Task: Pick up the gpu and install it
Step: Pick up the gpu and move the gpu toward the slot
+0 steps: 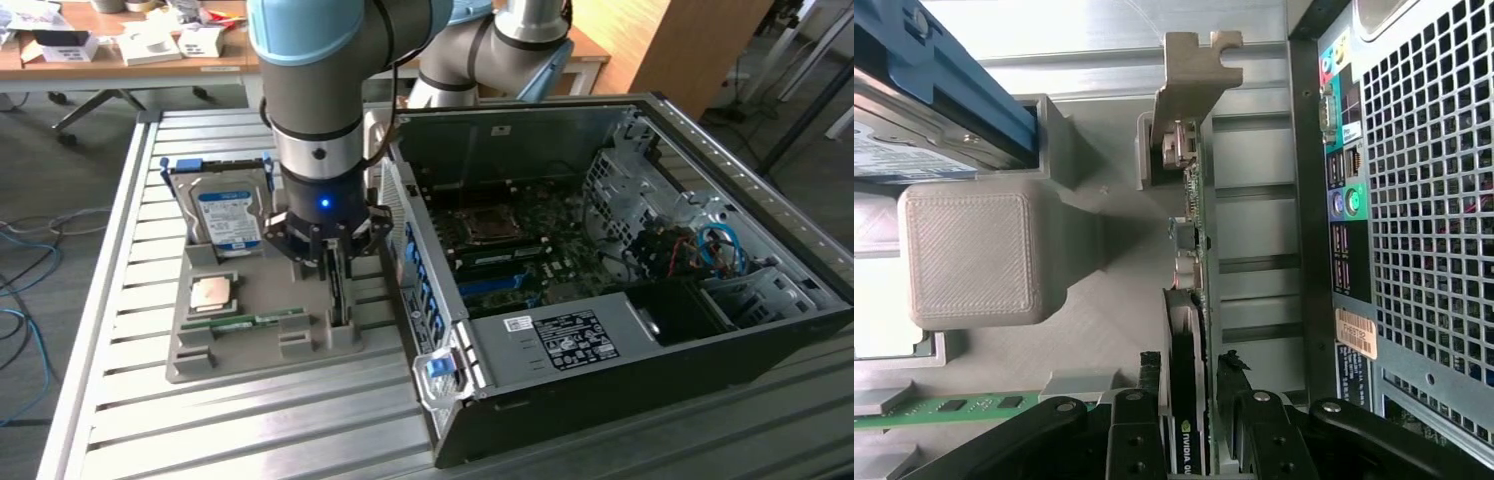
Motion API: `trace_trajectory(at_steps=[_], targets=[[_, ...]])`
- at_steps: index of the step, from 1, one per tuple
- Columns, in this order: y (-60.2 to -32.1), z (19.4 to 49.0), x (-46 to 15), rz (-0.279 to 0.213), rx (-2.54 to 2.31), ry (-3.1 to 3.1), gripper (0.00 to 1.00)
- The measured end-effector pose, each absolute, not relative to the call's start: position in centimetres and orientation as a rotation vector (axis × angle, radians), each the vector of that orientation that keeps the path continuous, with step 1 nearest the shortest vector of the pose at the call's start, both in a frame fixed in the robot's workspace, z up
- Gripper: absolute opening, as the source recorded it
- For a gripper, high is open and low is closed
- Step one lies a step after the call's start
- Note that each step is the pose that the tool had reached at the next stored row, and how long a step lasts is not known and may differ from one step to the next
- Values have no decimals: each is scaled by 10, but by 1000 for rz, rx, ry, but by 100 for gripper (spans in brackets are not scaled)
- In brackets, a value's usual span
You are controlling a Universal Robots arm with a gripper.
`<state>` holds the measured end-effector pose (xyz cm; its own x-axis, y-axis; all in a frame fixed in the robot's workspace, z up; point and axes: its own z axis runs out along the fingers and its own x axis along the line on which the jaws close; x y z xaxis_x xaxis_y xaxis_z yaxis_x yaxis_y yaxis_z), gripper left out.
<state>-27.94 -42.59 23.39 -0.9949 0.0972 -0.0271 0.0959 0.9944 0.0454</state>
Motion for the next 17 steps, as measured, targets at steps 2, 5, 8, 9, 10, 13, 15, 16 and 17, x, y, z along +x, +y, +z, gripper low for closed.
trace_trajectory(at_steps=[2, 5, 8, 9, 10, 13, 15, 16, 17], targets=[[-426, 234, -280, 68, 150, 3108, 36], [-426, 234, -280, 69, 150, 3108, 36], [-426, 234, -280, 68, 150, 3108, 36], [-426, 234, -280, 68, 150, 3108, 36], [-426, 234, -280, 69, 150, 3108, 36], [-426, 234, -280, 69, 150, 3108, 36], [-426, 234, -280, 69, 150, 3108, 29], [-426, 234, -280, 68, 150, 3108, 26], [-426, 234, -280, 68, 150, 3108, 26]])
